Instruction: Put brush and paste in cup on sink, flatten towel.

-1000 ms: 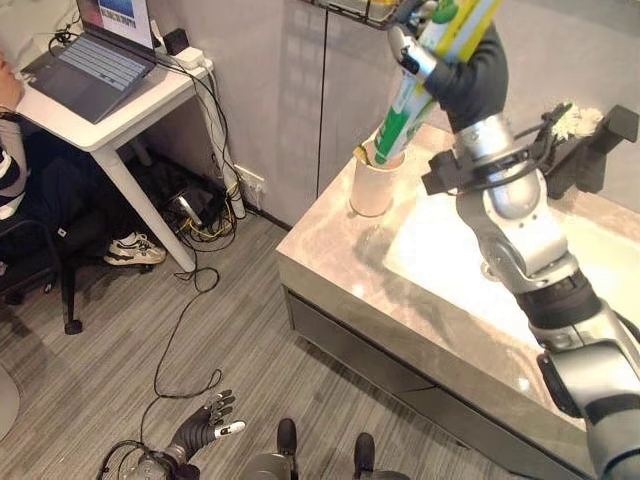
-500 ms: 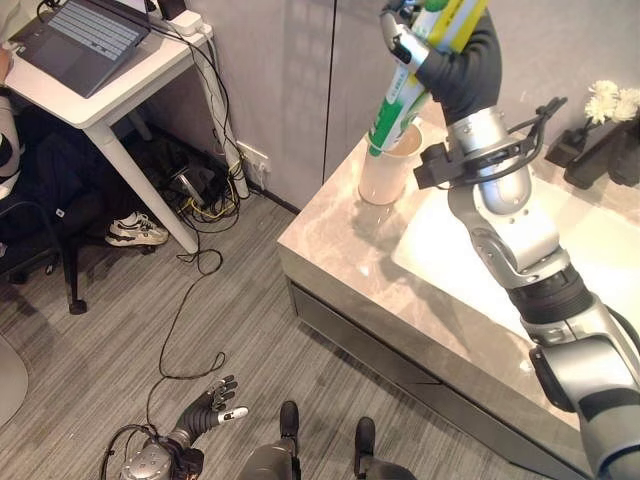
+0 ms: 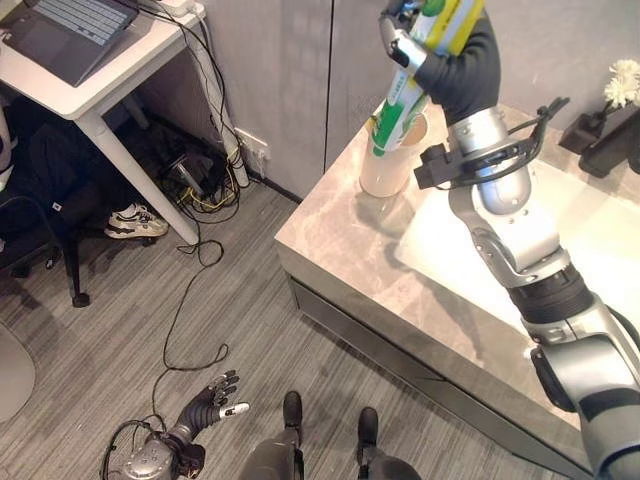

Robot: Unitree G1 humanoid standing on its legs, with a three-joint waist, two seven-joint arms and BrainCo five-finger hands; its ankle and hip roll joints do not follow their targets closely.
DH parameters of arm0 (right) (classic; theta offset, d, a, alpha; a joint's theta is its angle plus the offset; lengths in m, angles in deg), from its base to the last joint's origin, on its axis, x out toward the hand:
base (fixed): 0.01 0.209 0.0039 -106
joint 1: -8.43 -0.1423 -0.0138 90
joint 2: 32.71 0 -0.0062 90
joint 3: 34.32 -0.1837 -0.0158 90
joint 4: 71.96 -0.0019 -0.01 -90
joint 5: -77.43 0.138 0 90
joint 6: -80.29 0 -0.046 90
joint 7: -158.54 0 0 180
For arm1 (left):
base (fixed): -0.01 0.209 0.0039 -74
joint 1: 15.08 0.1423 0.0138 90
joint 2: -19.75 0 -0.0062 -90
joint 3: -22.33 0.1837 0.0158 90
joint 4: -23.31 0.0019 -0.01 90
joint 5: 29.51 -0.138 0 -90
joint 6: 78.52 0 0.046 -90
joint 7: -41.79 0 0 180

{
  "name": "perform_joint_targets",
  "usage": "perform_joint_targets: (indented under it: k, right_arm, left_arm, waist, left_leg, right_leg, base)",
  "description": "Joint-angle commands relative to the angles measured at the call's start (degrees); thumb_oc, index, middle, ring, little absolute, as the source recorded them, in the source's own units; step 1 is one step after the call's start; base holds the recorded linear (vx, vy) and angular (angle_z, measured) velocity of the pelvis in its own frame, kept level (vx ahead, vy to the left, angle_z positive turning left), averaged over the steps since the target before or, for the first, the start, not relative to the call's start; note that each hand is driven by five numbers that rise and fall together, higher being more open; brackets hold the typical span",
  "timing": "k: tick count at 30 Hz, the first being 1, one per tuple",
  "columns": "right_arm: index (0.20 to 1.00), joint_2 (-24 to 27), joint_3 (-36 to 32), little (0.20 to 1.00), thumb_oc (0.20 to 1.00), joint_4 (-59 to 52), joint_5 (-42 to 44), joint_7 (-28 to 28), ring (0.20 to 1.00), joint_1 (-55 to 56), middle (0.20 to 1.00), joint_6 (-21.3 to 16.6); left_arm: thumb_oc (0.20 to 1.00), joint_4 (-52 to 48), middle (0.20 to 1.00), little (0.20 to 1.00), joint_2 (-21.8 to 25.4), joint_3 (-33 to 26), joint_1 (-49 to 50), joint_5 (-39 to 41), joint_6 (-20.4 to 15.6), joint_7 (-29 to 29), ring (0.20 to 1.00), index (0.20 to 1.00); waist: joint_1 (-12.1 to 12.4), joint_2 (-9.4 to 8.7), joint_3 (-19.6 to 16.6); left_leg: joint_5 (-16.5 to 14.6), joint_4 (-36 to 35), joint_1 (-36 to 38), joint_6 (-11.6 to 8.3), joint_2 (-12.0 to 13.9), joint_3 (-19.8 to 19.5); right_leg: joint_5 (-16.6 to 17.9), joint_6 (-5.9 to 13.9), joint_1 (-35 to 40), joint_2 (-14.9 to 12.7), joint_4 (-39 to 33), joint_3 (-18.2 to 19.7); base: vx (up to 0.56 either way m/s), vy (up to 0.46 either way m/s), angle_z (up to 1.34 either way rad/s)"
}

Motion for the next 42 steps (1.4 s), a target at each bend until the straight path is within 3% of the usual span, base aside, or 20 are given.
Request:
perform_joint_targets:
  k: [1,11,28,42]
  right_arm:
    - [0.2,1.0,-2.4,0.2,0.2,-1.6,-0.5,1.2,0.2,-4.8,0.2,-2.3]
    - [0.2,0.2,-2.8,0.2,0.2,-0.6,-0.3,0.5,0.2,-1.7,0.2,-2.3]
    - [0.2,0.2,-2.6,0.2,0.2,-0.2,-2.4,1.7,0.2,-1.5,0.2,-1.6]
    - [0.2,1.5,-4.1,0.2,0.2,-7.8,0.9,0.8,0.2,-0.2,0.2,-3.6]
  left_arm:
    - [1.0,-0.1,1.0,1.0,2.1,1.9,-0.2,-1.3,-2.4,-1.0,1.0,1.0]
    - [1.0,0.1,1.0,1.0,0.6,1.5,0.1,-1.2,-2.4,-1.5,1.0,1.0]
    - [1.0,-11.8,1.0,1.0,4.9,-0.8,3.6,5.4,-1.8,-0.9,1.0,1.0]
    - [1.0,-19.6,1.0,1.0,8.0,-1.6,5.4,9.8,-1.1,-0.5,1.0,1.0]
  waist:
    - [1.9,-1.61,-0.3]
    - [2.4,-1.67,-0.1]
    - [3.2,-1.89,0.9]
    - [2.2,-2.11,1.5]
  left_leg:
    - [0.1,0.3,0.1,-2.67,0.8,-1.7]
    - [-0.2,0.3,0.6,-2.66,0.9,-1.9]
    - [0.6,0.3,-1.7,-2.83,0.8,-2.7]
    - [0.3,0.3,-1.3,-2.7,1.0,-2.2]
  right_leg:
    - [5.2,3.63,-1.2,-3.2,0.0,-2.4]
    - [4.7,3.56,-0.5,-3.1,0.0,-3.2]
    - [4.8,3.51,-2.3,-3.0,0.0,-3.8]
    - [4.9,3.54,-2.4,-2.9,0.0,-3.4]
  base:
    - [0.04,0.005,-0.01]
    - [0.03,0.001,-0.01]
    - [0.0,-0.001,0.01]
    - [0.0,0.0,0.0]
